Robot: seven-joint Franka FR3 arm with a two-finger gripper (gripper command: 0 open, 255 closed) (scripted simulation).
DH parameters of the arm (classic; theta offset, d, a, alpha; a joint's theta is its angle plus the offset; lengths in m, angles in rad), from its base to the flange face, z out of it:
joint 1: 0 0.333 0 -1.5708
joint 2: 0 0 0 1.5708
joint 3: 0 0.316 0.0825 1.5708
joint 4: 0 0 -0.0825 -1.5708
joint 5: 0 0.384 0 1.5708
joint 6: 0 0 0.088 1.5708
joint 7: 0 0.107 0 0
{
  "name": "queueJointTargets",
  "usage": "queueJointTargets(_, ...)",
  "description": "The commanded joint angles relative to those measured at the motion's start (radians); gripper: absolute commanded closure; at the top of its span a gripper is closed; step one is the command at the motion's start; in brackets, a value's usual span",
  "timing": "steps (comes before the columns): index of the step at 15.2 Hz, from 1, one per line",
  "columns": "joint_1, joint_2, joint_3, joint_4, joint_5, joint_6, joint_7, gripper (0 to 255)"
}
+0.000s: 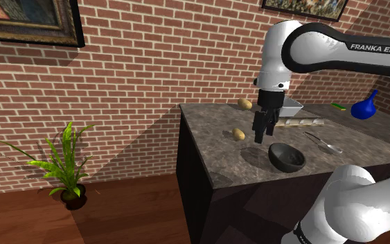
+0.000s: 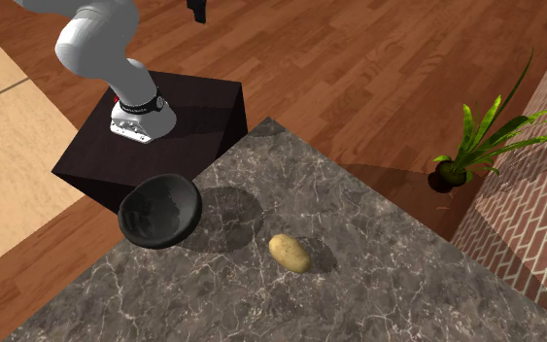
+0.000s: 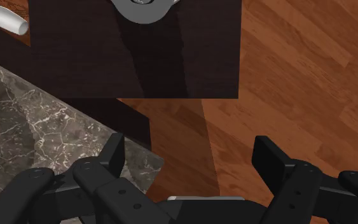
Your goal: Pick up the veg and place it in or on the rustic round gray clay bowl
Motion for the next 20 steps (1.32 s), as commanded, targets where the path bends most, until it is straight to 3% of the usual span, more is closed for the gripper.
queueJointTargets(1, 0.000, 0.000, 0.000, 0.000, 0.000, 0.000, 0.000, 0)
queueJointTargets(11, -0.085, 0.176, -0.105, -0.072, -0.111, 0.298, -0.093, 0)
queueJointTargets(20, -0.150, 0.415, -0.204, -0.034, -0.164, 0.554, -0.167, 0)
